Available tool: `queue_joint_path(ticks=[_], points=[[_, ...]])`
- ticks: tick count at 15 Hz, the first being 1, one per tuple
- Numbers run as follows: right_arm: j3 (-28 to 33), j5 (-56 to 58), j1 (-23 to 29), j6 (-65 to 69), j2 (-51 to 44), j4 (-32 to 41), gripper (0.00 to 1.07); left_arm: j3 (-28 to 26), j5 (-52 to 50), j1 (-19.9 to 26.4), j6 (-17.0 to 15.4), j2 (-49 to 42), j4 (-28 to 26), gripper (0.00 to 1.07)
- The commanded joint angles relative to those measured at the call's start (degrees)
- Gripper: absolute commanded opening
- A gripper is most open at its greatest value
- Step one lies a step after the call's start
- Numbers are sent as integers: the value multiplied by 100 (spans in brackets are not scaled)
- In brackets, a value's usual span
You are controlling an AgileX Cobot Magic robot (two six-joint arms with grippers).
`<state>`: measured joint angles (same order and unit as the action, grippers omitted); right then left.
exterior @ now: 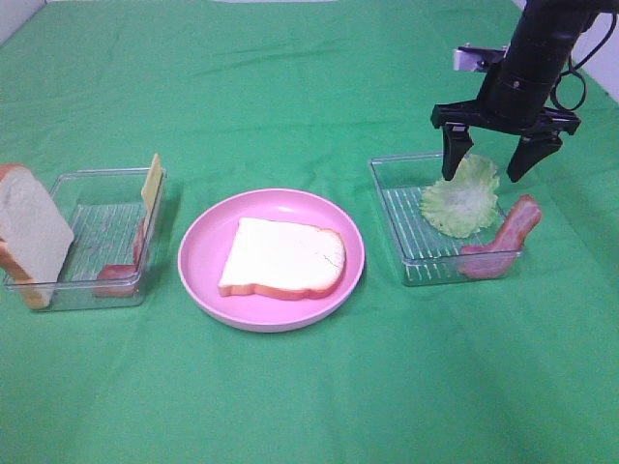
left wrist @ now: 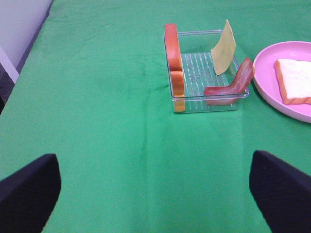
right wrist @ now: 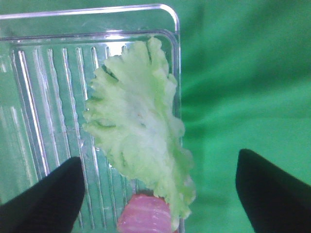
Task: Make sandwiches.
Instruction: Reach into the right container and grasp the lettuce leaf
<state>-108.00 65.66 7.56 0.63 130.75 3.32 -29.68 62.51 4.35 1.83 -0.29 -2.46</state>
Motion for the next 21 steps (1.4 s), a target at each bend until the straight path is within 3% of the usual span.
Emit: queue_joint_path(ticks=[1,8,14,15,19,21], points=[[-11,29,-23,-109,17,34,74,11,-80,17,6,-74,-40,100],[-11,17,-17,-103,17,80,68,11,-80,17,6,-74,-40,100],[-11,-11,-17,-63,17,29,41,11,-80,17,6,-74,-40,100],[-11,0,-17,-63,17,-97,27,11,-80,17,6,-74,-40,100],[-11,0,-17,-63,17,-332,0,11,-80,17,6,-74,-40,100],[-11,6,-17,-63,17,-332,0,11,-80,17,6,-74,-40,100]])
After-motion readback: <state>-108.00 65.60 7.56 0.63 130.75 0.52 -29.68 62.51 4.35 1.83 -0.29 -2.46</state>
